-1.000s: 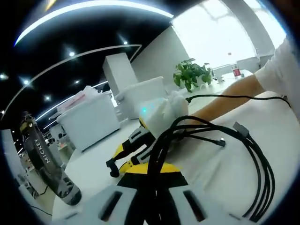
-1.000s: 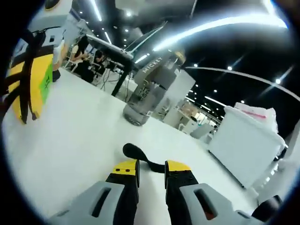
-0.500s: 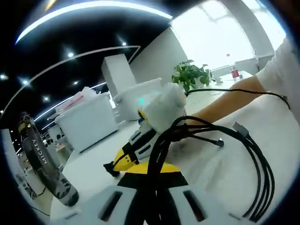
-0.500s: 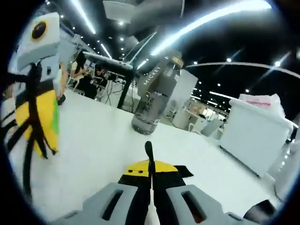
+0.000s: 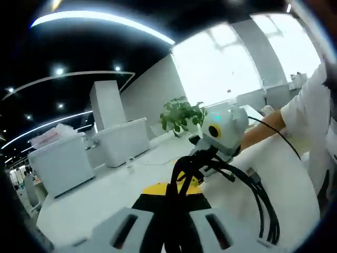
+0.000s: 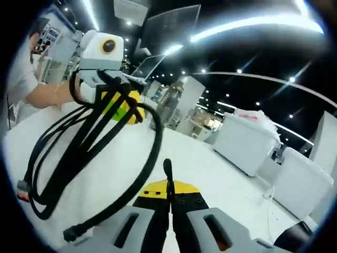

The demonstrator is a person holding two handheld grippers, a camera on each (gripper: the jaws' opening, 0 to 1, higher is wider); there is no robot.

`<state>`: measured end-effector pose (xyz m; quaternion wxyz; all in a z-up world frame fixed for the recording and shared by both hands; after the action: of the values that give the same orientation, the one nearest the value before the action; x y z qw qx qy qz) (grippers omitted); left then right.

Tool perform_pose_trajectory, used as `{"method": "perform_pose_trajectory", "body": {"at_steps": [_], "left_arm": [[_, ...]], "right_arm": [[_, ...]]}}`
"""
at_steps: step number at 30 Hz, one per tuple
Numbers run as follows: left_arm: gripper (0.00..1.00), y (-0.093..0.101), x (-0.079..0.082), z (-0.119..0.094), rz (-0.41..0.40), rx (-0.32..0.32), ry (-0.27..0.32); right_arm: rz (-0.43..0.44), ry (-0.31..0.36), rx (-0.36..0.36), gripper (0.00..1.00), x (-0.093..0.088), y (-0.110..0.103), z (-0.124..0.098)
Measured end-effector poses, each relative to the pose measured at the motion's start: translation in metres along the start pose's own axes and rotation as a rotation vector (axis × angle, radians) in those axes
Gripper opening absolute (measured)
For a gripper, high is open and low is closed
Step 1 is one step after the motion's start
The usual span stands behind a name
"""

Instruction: Coil the Type-C to USB data cable on the desktop and secure it with Velcro straps.

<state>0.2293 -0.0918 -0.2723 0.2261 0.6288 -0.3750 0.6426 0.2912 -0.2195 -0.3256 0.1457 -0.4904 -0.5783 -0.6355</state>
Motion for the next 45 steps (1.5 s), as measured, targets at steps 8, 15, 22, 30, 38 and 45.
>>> {"method": "perform_pose_trajectory", "body": {"at_steps": [8, 15, 22, 30, 38, 45], "left_arm": [[0.04, 0.031, 0.016, 0.022, 0.056, -0.047, -0.024], [0.04, 0.017, 0.001, 0.03, -0.027, -0.017, -0.057], [0.04, 0.006, -0.027, 0.05, -0.128, -0.029, -0.169], [0.06, 0.003, -0.043, 0.058, -0.144, -0.035, -0.237], [0.23, 0.009, -0.048, 0.061, -0.033, -0.063, -0.262], [0.24, 0.001, -0.034, 0.048, -0.142, -0.031, -0.132]], "right_arm": [[0.197, 0.029, 0.032, 0.18, -0.004, -0.02, -0.038], [0.241, 0.057, -0.031, 0.17, -0.001, -0.005, -0.066], [0.201, -0.003, -0.196, 0.17, -0.014, 0.02, -0.099], [0.278, 0.08, -0.203, 0.17, 0.002, 0.016, -0.112], [0.238, 0.104, -0.038, 0.17, 0.025, -0.023, -0.083], [0.048, 0.023, 0.014, 0.17, 0.016, -0.035, -0.073]]}}
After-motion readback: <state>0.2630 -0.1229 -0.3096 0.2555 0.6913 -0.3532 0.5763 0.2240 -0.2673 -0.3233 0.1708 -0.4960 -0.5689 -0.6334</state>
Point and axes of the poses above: the point that each gripper's makers call its tool centre point, and the gripper's own axes: z roughly forward along the fingers, y roughly to its right, x roughly out of its top, the point moved 7 cm from there along -z, roughly backward along the fingers, and after that the axes turned 7 degrees about -z, right-handed, at the moved point
